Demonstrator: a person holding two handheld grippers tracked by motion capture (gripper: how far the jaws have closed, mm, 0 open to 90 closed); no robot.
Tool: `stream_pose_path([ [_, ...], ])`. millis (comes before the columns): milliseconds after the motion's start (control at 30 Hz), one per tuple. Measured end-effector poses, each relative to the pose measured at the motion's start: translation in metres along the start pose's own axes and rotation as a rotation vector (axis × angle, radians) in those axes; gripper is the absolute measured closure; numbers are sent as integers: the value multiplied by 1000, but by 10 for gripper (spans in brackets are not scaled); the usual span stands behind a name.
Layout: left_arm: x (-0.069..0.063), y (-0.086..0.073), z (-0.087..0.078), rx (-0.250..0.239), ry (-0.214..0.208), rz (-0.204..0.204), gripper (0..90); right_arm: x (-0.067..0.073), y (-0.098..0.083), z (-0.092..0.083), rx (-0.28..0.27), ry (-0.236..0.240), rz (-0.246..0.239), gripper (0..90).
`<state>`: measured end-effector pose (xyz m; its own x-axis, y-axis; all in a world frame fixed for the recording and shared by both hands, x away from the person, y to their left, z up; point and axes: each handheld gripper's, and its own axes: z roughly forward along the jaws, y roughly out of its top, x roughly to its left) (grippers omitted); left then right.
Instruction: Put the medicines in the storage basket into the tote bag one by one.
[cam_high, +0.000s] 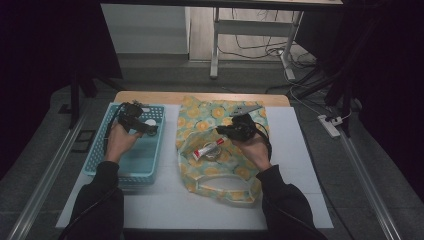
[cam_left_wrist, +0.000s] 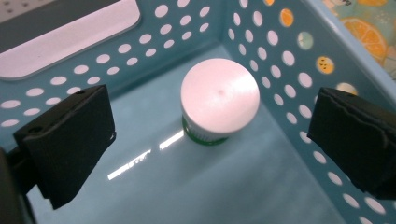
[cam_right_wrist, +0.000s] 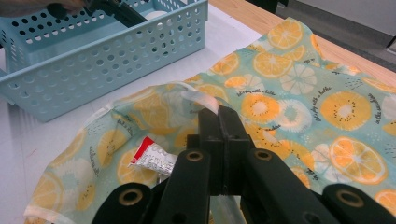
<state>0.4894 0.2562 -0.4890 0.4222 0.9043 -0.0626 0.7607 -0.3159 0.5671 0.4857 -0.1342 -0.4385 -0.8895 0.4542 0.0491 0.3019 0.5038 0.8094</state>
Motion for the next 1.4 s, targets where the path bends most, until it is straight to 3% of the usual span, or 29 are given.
stream_pose_path([
  [233, 0, 4, 8, 22, 14, 28, 67, 0, 0, 0, -2, 0, -1, 900],
  [500, -1, 7, 11, 32, 19, 48, 281, 0, 0, 0, -3, 0, -2, 900],
  [667, -2, 7, 12, 51, -8, 63, 443, 0, 1, -1, -3, -1, -2, 900],
  [733, -4, 7, 12, 60, 6, 74, 492, 0, 0, -1, -3, -1, -2, 900],
  [967, -5, 8, 10, 76, 5, 47, 502, 0, 1, -1, -3, -2, -2, 900],
  [1167, -4, 7, 2, 54, -17, 15, 504, 0, 0, -1, -7, -3, -4, 900],
  [1400, -7, 10, -17, 26, -39, 25, 505, 0, 1, -1, -5, -2, -4, 900],
])
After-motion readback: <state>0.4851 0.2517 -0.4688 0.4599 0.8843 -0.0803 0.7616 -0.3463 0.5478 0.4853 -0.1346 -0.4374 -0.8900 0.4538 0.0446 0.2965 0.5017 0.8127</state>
